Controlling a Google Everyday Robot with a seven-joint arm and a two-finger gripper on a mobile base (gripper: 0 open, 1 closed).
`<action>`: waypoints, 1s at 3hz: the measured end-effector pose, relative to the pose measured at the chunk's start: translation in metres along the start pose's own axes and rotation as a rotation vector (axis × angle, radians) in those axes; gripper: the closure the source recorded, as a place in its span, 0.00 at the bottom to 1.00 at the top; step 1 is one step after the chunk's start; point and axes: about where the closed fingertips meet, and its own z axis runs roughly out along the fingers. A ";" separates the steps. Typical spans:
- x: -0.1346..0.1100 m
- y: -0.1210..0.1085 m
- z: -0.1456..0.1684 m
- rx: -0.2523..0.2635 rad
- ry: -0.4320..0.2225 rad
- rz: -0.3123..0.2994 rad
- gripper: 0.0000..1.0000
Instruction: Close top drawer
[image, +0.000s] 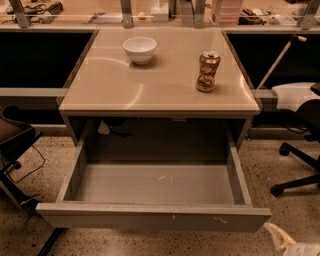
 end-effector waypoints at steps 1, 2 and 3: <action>0.006 0.045 0.035 -0.084 -0.013 -0.042 0.00; -0.007 0.064 0.065 -0.146 0.002 -0.127 0.00; -0.032 0.040 0.075 -0.115 0.011 -0.172 0.00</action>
Offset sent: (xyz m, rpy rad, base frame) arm -0.0338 0.0997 -0.0809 0.0117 0.0915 0.3128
